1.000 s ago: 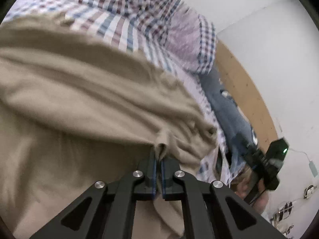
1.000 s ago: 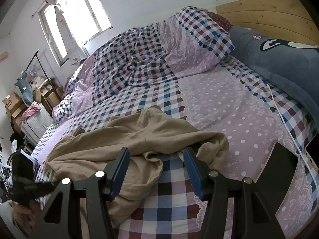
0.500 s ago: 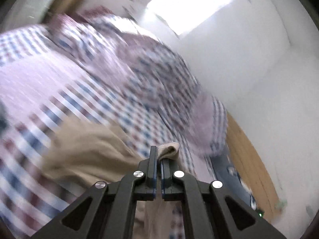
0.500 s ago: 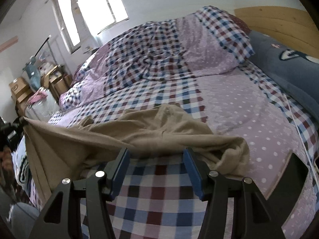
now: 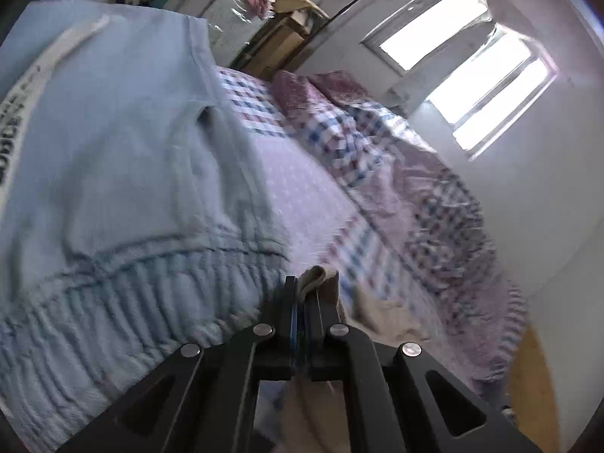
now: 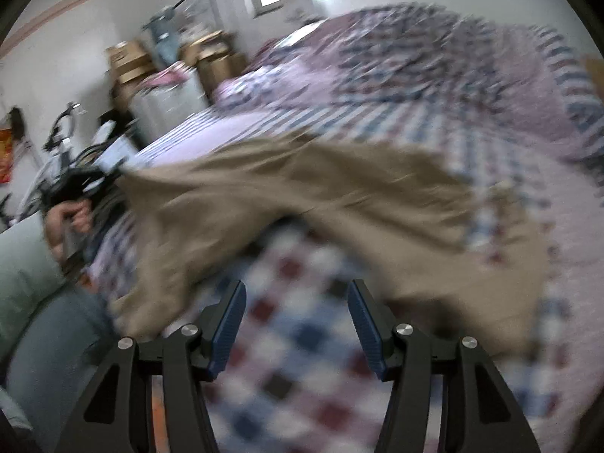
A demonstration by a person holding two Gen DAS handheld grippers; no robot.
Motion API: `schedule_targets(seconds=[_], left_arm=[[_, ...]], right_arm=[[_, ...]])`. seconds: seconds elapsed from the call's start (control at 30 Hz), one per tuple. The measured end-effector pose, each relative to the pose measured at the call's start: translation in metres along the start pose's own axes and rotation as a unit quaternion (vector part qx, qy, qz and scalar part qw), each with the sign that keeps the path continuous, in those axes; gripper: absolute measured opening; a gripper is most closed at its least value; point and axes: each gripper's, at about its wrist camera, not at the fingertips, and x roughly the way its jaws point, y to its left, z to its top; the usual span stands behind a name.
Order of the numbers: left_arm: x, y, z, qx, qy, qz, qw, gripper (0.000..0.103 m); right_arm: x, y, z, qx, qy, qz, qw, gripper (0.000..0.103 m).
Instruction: Fold clothes
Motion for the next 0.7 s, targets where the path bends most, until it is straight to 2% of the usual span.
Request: schedule_targets(seconds=[0.1, 0.2, 0.43, 0.6, 0.7], left_arm=[[0.004, -0.006, -0.002, 0.018, 0.004, 0.002, 0.9998, 0.001], [0.008, -0.003, 0.0, 0.005, 0.008, -0.012, 0.9999, 0.001], [0.008, -0.005, -0.001, 0.04, 0.025, -0.015, 0.9988, 0.001], [0.007, -0.004, 0.0, 0.048, 0.03, -0.024, 0.9981, 0.001], [0.007, -0.001, 0.002, 0.035, 0.031, -0.037, 0.9982, 0.001]], right_arm=[[0.032, 0.035, -0.017, 0.003, 0.039, 0.089, 0.995, 0.06], [0.058, 0.057, -0.028, 0.001, 0.064, 0.129, 0.99, 0.06], [0.08, 0.091, -0.035, -0.02, 0.075, 0.133, 0.988, 0.058], [0.079, 0.095, -0.053, 0.091, 0.073, 0.104, 0.988, 0.059], [0.08, 0.112, -0.067, 0.16, 0.067, 0.135, 0.975, 0.059]])
